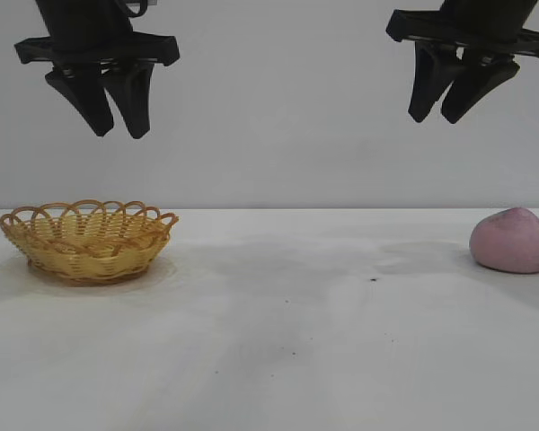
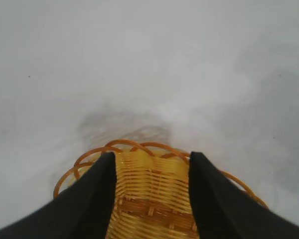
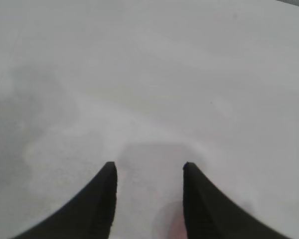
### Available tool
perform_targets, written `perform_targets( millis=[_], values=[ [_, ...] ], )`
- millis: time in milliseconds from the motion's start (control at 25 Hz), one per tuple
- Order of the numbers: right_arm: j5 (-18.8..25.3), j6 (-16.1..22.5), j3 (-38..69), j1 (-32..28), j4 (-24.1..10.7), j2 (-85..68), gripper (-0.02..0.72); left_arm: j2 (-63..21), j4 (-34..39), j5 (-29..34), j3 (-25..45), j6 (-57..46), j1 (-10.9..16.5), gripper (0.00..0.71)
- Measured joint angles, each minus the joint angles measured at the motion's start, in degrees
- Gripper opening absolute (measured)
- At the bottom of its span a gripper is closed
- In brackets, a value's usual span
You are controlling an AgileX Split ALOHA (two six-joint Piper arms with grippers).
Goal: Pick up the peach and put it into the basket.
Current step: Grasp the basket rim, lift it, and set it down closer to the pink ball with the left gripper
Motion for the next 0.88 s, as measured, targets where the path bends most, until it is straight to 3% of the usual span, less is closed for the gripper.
perform_targets(
  millis=[160, 360, 440, 520, 560, 640, 680, 880],
  values=[
    [1.5, 0.1, 0.0, -2.4, 1.2, 0.0, 0.27, 0.0, -3.9, 2.2, 0.0, 1.5, 5.9, 0.328],
    [3.3, 0.0, 2.8, -5.5, 1.7, -1.6, 0.27, 0.4, -18.7, 7.1, 0.0, 20.0, 15.3, 0.328],
    [4.2, -0.1, 2.8, -5.6, 1.8, -1.8, 0.27, 1.2, -21.1, 8.2, 0.0, 24.0, 17.8, 0.328],
    [4.3, -0.1, 2.8, -5.6, 2.1, -1.8, 0.27, 2.2, -21.6, 8.7, 0.0, 26.9, 18.8, 0.328],
    [4.3, -0.1, 2.8, -5.6, 2.3, -1.8, 0.27, 2.8, -21.7, 8.8, 0.0, 27.9, 18.9, 0.28],
    [4.6, -0.1, 2.9, -5.6, 2.4, -1.8, 0.27, 4.5, -22.4, 9.2, 0.0, 29.1, 18.9, 0.278],
    [4.9, -0.2, 2.9, -5.6, 2.5, -1.8, 0.27, 5.3, -22.5, 9.3, 0.0, 29.4, 18.9, 0.232],
    [5.8, -0.2, 2.9, -5.6, 2.5, -1.8, 0.27, 9.5, -23.0, 9.5, 0.0, 29.9, 18.9, 0.229]
  ],
)
